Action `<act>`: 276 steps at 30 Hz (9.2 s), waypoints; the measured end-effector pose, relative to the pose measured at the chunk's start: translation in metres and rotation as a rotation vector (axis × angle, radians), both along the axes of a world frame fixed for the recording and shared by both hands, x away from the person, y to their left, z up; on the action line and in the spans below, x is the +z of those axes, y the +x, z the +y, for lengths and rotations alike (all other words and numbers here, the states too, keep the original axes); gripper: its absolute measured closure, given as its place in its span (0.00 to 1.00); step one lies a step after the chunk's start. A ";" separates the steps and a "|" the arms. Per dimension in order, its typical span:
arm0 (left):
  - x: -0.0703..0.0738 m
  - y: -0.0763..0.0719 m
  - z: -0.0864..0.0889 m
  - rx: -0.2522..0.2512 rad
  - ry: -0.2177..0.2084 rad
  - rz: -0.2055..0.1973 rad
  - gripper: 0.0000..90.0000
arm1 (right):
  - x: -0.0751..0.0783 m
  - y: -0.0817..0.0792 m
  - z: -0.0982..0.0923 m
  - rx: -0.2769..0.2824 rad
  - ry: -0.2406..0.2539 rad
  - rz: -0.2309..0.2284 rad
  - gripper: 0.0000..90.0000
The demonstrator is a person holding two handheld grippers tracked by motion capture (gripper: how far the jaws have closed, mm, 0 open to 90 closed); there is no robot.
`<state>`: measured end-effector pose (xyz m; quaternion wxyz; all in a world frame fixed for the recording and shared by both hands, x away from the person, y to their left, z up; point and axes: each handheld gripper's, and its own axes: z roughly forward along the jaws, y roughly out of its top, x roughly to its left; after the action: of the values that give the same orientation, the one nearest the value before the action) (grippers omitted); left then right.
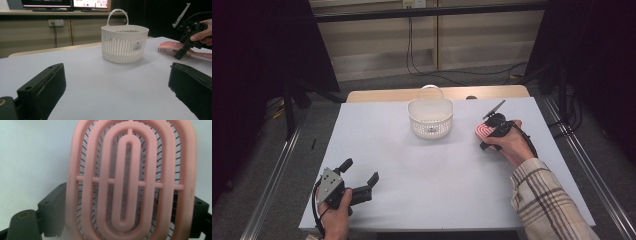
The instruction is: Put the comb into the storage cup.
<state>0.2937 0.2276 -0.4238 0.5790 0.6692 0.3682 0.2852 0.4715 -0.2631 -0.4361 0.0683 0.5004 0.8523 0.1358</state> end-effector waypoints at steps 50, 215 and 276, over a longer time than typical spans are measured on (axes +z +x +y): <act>0.000 0.000 0.000 0.001 -0.008 0.002 0.02 | 0.023 -0.004 -0.007 -0.034 0.023 -0.013 0.22; 0.001 -0.001 0.003 -0.001 -0.015 -0.004 0.01 | 0.140 -0.035 0.057 0.065 0.525 -0.830 0.22; 0.002 -0.003 0.003 -0.019 -0.035 -0.009 0.01 | 0.159 -0.008 0.099 0.079 0.593 -0.934 0.22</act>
<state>0.2907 0.2304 -0.4217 0.5951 0.6610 0.3643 0.2762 0.4633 -0.1640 -0.2773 0.2901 0.3523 0.6749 0.5798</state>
